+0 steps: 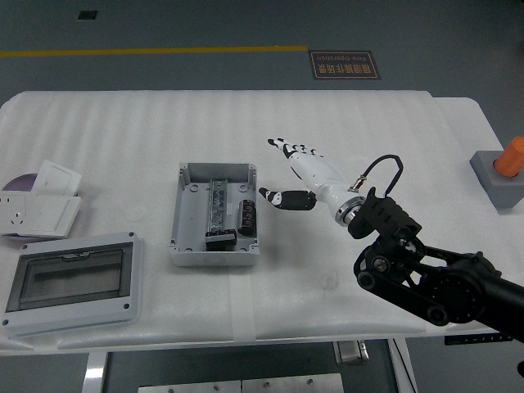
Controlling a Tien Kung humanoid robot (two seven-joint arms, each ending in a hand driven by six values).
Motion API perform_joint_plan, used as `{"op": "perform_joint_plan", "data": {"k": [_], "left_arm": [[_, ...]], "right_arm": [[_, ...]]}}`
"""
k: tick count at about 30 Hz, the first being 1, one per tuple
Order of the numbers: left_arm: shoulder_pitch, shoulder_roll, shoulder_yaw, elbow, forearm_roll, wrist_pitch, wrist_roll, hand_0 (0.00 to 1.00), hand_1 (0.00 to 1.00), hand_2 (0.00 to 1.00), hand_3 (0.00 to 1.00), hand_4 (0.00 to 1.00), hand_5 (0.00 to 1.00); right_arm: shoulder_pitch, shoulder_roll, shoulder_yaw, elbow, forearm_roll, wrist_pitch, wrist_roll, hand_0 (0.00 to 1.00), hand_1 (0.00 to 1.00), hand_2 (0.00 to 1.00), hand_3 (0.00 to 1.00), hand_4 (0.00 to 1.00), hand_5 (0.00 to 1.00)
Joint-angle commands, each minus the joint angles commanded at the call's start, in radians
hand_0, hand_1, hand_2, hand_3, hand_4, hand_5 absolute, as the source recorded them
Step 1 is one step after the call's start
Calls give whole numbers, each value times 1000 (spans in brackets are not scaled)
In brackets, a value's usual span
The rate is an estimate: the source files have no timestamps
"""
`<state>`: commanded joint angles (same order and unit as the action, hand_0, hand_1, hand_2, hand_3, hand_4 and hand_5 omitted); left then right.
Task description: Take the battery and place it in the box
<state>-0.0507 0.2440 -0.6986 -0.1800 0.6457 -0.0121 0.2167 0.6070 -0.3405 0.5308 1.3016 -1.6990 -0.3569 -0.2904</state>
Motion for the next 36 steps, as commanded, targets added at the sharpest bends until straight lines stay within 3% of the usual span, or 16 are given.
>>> {"op": "perform_joint_plan", "data": {"k": [4,9,12,13,18,19,29,36], "left_arm": [[3,0,3,0,-5,1,0,581,636,535,555,602,454],[8,-3,8,0,-14,2,0,580,635,533,554,585,441],[10,-4,13,0,-17,2,-1,580,635,533,554,585,441],[10,-5,13,0,-15,2,0,580,635,531,553,580,432],[17,-3,14,0,-6,2,2,580,635,531,553,580,432],[19,-2,16,0,-7,2,3,580,635,530,552,579,425],[29,7,18,0,1,3,7,581,635,534,553,576,425],[38,11,22,0,-8,5,4,582,635,537,554,576,422]], "right_arm": [[-47,-40,88,-43,-27,-7,9,998,962,983,998,716,380],[-128,-66,193,-47,-32,-72,55,998,936,942,981,740,417],[-177,-62,256,-36,-12,-120,107,998,936,942,981,740,417],[-191,-58,278,-32,-3,-133,125,971,883,906,923,749,435],[-279,-37,390,1,54,-188,212,971,883,906,923,749,435],[-293,-35,410,7,63,-192,222,865,816,827,864,741,442],[-416,-32,607,50,176,-203,331,827,791,807,841,749,445],[-453,-32,671,77,213,-183,368,817,784,802,831,749,440]]}}
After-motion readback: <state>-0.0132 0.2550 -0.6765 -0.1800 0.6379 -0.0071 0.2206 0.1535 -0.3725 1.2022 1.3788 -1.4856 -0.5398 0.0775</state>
